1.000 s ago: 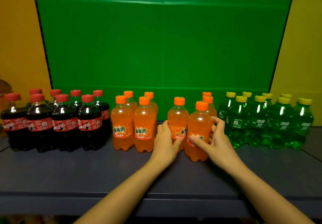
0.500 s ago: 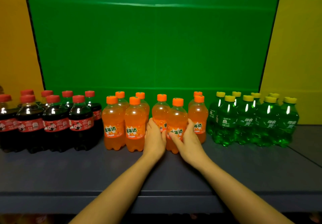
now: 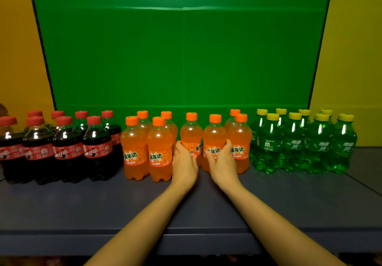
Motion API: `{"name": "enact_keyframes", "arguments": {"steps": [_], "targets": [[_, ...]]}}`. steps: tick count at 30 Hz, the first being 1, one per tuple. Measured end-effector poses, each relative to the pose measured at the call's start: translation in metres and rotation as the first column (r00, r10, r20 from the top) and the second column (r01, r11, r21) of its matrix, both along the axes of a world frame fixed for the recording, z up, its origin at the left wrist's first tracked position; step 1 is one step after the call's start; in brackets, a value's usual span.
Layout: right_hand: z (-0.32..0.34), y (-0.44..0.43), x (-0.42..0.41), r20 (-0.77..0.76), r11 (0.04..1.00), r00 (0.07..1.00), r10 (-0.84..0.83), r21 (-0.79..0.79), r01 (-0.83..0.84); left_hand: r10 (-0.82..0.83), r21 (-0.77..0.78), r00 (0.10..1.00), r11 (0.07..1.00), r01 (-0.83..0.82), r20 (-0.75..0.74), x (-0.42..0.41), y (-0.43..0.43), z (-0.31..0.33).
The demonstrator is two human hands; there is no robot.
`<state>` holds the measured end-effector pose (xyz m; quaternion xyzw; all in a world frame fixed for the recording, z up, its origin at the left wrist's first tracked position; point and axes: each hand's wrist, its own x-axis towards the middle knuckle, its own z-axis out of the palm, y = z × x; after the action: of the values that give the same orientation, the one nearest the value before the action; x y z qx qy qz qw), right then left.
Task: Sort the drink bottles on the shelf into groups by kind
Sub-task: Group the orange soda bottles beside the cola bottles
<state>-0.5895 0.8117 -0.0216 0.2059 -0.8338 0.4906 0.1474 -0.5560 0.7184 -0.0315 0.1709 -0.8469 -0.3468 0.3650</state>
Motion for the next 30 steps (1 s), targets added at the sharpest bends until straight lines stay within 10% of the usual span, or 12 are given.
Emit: {"name": "enact_keyframes", "arguments": {"steps": [24, 30], "targets": [[0.01, -0.002, -0.007, 0.116, 0.995, 0.988, 0.097, -0.031, -0.094, -0.166, -0.041, 0.984, 0.985, 0.169, 0.07, -0.001, -0.001, 0.0], [0.014, 0.046, 0.013, -0.105, 0.969, 0.964, 0.245, 0.007, -0.245, -0.303, -0.352, 0.922, 0.912, 0.209, -0.24, 0.028, 0.023, 0.016]]}}
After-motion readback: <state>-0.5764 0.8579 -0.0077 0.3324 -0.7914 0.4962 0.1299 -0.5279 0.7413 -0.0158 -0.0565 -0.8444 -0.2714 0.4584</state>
